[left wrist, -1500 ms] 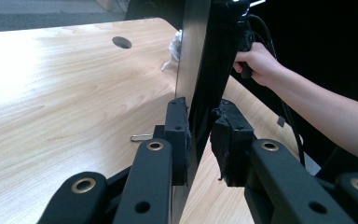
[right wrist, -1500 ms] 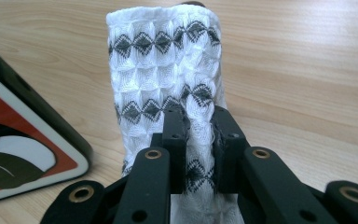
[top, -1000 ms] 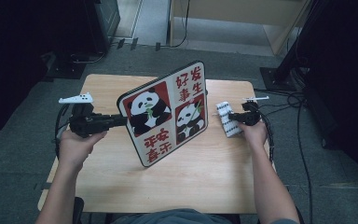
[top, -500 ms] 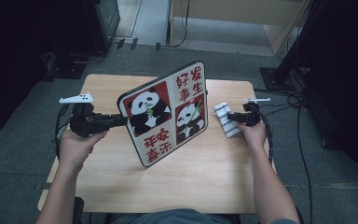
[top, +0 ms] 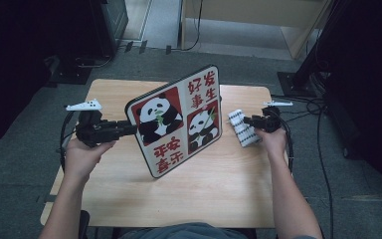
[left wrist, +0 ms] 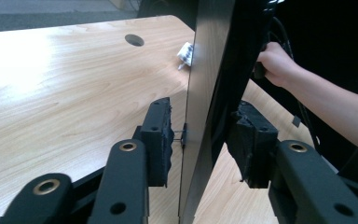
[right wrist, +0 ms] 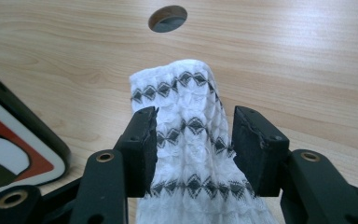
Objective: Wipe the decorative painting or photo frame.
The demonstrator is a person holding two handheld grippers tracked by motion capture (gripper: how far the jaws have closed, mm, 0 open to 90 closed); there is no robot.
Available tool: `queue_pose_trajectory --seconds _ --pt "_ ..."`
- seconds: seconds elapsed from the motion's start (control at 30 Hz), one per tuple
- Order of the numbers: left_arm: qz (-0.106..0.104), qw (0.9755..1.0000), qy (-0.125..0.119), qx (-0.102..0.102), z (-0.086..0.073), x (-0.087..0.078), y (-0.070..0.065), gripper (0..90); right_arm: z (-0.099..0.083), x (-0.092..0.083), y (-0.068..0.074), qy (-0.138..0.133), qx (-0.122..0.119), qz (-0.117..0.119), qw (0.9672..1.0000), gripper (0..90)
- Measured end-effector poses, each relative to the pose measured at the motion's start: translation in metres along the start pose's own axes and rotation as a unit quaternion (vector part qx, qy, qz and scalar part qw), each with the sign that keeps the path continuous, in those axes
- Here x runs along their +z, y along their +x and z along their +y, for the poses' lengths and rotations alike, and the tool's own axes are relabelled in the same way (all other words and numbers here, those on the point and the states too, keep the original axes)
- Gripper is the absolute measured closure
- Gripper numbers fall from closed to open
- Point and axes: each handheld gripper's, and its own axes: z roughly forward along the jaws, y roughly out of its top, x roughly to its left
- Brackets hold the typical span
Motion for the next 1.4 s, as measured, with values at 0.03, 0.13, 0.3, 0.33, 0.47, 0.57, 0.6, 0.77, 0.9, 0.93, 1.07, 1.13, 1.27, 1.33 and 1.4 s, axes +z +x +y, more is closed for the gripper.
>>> queue_pose_trajectory --seconds 0.03,0.13,0.3,0.33,0.47,0.57,0.6,0.77,0.9,0.93,1.07,1.13,1.27,1.33,1.4 --pt "0.001 1.0 -0.001 0.0 0.0 0.0 0.0 59.7 0.0 -0.002 0.001 -0.001 -0.003 0.0 1.0 51.1" --pt "0.005 1.0 -0.003 0.003 -0.001 0.001 0.001 57.9 0.001 -0.006 0.003 -0.002 -0.008 0.004 1.0 50.9" --pt "0.014 0.9998 -0.004 0.01 -0.001 0.002 0.0 55.4 -0.001 -0.012 0.006 0.001 -0.015 0.007 0.9999 50.5" --pt "0.015 0.9998 -0.005 0.01 -0.001 0.002 0.0 55.3 -0.002 -0.013 0.008 0.003 -0.02 0.003 0.9998 50.4" --pt "0.022 0.9996 -0.001 0.014 -0.002 0.004 0.0 54.4 -0.003 -0.017 0.014 0.008 -0.029 0.009 0.9995 48.8" --pt "0.029 0.9994 0.003 0.017 -0.003 0.007 0.0 54.3 -0.003 -0.019 0.02 0.011 -0.043 0.012 0.999 47.7" --pt "0.029 0.9994 0.003 0.018 -0.003 0.007 0.0 54.3 -0.003 -0.02 0.021 0.013 -0.045 0.014 0.9988 47.7" --pt "0.035 0.9991 0.014 0.018 -0.005 0.012 0.002 53.8 -0.006 -0.024 0.024 0.003 -0.052 0.018 0.9985 47.7" --pt "0.036 0.9991 0.016 0.016 -0.006 0.016 0.005 54.0 -0.006 -0.027 0.023 0.0 -0.044 0.018 0.9989 47.7" --pt "0.035 0.9991 0.017 0.014 -0.007 0.016 0.006 53.9 -0.006 -0.028 0.023 -0.002 -0.042 0.021 0.9989 47.7" --pt "0.036 0.9992 0.016 0.009 -0.008 0.017 0.01 53.7 -0.007 -0.031 0.023 -0.007 -0.038 0.019 0.9991 47.5" --pt "0.037 0.9992 0.016 0.007 -0.009 0.017 0.012 53.7 -0.007 -0.032 0.025 -0.005 -0.04 0.02 0.999 47.2" --pt "0.041 0.999 0.016 0.003 -0.01 0.018 0.015 53.7 -0.009 -0.034 0.03 -0.008 -0.047 0.02 0.9987 46.5" --pt "0.041 0.9991 0.015 0.001 -0.01 0.018 0.017 53.7 -0.01 -0.036 0.033 -0.005 -0.05 0.02 0.9985 46.4" --pt "0.04 0.9991 0.015 0.001 -0.01 0.018 0.018 53.5 -0.01 -0.038 0.036 -0.005 -0.053 0.023 0.9983 46.3"
